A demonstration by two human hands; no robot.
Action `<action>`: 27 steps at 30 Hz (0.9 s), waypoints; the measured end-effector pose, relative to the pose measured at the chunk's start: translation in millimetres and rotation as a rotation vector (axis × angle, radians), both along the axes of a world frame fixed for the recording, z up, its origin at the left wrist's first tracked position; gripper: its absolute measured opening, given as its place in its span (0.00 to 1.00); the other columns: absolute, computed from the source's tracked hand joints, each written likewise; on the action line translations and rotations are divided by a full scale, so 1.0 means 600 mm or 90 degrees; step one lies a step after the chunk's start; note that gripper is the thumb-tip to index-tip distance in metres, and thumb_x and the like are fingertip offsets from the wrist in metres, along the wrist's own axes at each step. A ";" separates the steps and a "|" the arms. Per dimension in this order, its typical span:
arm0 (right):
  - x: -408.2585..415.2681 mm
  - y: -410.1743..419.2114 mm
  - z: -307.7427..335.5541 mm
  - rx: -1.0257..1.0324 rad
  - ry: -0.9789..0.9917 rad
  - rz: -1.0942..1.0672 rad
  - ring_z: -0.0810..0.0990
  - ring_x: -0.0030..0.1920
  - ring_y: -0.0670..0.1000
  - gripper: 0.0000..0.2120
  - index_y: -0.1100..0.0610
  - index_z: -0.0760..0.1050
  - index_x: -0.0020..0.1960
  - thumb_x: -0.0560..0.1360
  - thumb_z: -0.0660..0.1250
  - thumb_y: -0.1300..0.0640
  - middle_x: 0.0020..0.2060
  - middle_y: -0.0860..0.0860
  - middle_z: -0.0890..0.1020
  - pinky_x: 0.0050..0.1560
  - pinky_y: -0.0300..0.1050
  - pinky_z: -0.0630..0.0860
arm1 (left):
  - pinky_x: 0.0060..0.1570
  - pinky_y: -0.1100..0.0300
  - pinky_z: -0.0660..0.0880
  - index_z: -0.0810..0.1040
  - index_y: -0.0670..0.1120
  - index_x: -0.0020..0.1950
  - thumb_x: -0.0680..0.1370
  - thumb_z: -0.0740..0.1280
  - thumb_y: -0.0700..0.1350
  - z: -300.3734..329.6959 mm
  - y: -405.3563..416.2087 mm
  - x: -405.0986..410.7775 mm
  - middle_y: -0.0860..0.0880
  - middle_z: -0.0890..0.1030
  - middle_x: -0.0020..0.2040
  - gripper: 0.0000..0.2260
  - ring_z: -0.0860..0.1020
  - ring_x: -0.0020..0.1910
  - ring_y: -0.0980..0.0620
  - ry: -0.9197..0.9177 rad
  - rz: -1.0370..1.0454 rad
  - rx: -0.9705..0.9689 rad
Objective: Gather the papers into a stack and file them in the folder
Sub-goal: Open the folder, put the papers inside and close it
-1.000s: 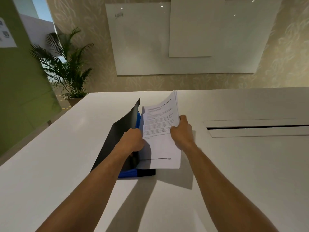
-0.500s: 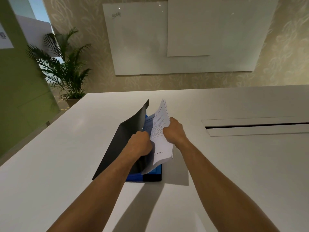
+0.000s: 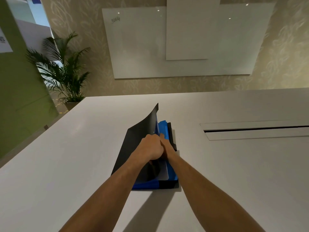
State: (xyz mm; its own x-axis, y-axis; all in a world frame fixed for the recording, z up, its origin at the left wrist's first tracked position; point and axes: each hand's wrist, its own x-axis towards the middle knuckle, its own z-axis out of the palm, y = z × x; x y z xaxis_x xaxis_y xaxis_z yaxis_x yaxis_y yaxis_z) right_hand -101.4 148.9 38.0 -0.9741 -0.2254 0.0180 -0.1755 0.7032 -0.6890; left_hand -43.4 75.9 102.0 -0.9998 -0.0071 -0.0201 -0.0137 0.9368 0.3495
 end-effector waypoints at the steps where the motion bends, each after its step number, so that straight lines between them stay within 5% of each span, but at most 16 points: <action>1: 0.000 0.001 0.005 0.062 -0.009 0.006 0.76 0.62 0.64 0.18 0.67 0.62 0.69 0.83 0.57 0.59 0.62 0.66 0.75 0.61 0.56 0.72 | 0.39 0.59 0.72 0.74 0.40 0.57 0.80 0.60 0.41 -0.004 0.002 -0.001 0.45 0.75 0.44 0.09 0.73 0.36 0.53 -0.001 0.004 0.001; 8: 0.013 0.037 -0.009 0.160 0.128 -0.144 0.80 0.53 0.58 0.23 0.57 0.64 0.69 0.79 0.66 0.52 0.62 0.58 0.72 0.54 0.51 0.78 | 0.41 0.58 0.73 0.72 0.45 0.58 0.78 0.62 0.41 -0.030 0.015 -0.005 0.45 0.77 0.49 0.09 0.73 0.39 0.52 -0.010 -0.031 0.040; 13: 0.010 0.077 -0.051 0.106 0.129 -0.208 0.80 0.46 0.57 0.12 0.59 0.70 0.61 0.79 0.65 0.57 0.56 0.58 0.75 0.42 0.48 0.76 | 0.49 0.53 0.75 0.57 0.50 0.76 0.77 0.64 0.42 -0.062 0.024 -0.010 0.40 0.76 0.62 0.29 0.78 0.55 0.43 -0.012 -0.047 0.065; 20: 0.000 0.098 -0.081 -0.125 0.115 -0.296 0.81 0.48 0.55 0.09 0.61 0.77 0.56 0.79 0.63 0.57 0.51 0.57 0.83 0.45 0.46 0.77 | 0.54 0.47 0.76 0.57 0.53 0.75 0.76 0.64 0.49 -0.102 0.032 -0.014 0.42 0.77 0.59 0.29 0.77 0.56 0.42 0.026 -0.054 0.020; 27: 0.010 0.110 -0.093 -0.195 0.113 -0.263 0.78 0.38 0.44 0.12 0.55 0.76 0.59 0.78 0.67 0.51 0.38 0.46 0.80 0.37 0.34 0.71 | 0.35 0.55 0.68 0.75 0.47 0.51 0.75 0.54 0.63 -0.150 0.051 0.000 0.46 0.80 0.42 0.23 0.76 0.38 0.48 0.161 -0.042 -0.172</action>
